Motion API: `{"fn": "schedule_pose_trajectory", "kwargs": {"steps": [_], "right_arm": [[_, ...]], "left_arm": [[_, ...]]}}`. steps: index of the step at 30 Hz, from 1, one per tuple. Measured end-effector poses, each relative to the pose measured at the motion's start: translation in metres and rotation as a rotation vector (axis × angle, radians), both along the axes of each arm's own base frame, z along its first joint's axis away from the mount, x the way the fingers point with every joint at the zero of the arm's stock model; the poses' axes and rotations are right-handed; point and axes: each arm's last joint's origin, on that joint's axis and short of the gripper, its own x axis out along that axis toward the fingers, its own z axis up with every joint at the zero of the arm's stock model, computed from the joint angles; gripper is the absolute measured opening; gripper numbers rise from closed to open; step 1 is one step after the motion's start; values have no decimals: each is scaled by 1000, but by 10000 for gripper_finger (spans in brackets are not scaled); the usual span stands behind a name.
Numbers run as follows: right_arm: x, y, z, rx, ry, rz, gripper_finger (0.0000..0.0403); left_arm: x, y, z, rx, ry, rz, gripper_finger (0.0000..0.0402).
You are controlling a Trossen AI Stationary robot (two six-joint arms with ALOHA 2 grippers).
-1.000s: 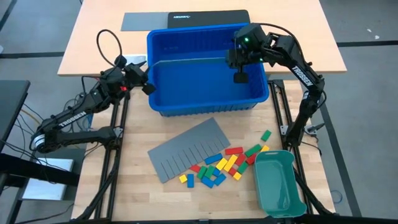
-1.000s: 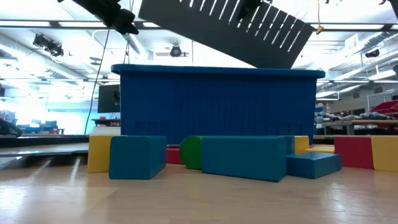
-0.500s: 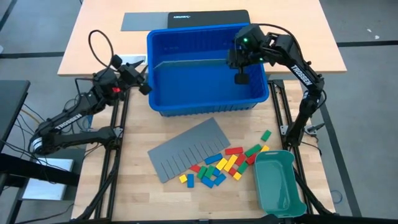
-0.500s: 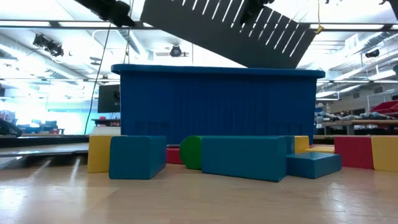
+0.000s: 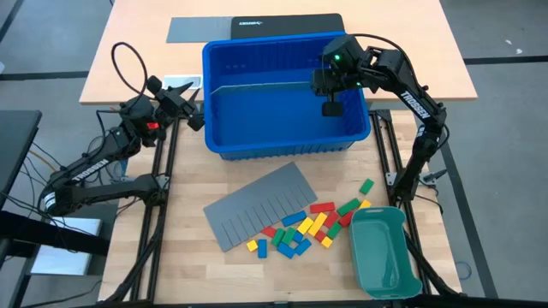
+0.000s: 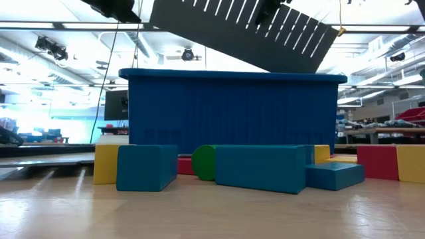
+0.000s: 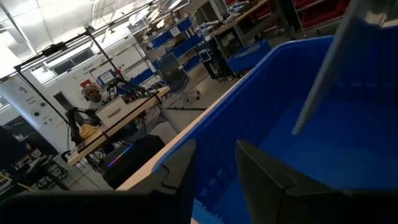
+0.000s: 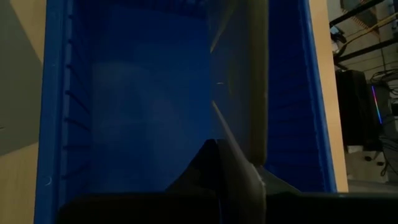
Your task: Sort Items/Unsort Items
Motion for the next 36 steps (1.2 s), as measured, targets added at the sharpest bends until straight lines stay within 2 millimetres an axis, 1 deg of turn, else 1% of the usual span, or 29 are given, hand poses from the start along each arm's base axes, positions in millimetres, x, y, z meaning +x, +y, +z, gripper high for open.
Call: {"fn": "schedule_pose_trajectory", "kwargs": {"steps": [7,12,19,25,36], "right_arm": [[-4,5,7,-11,-21,8,0],[-5,7,7,3,-26,13,0],[-3,4,5,-1,-17,16,0],[-3,4,5,0,-17,15,0],[-5,-3,5,4,-21,14,0]], "left_arm": [[0,0,0,1,-1,0,118],[0,0,0,1,-2,0,118],[0,0,0,0,-2,0,118],[0,0,0,0,-2,0,118],[0,0,0,0,-2,-1,118]]}}
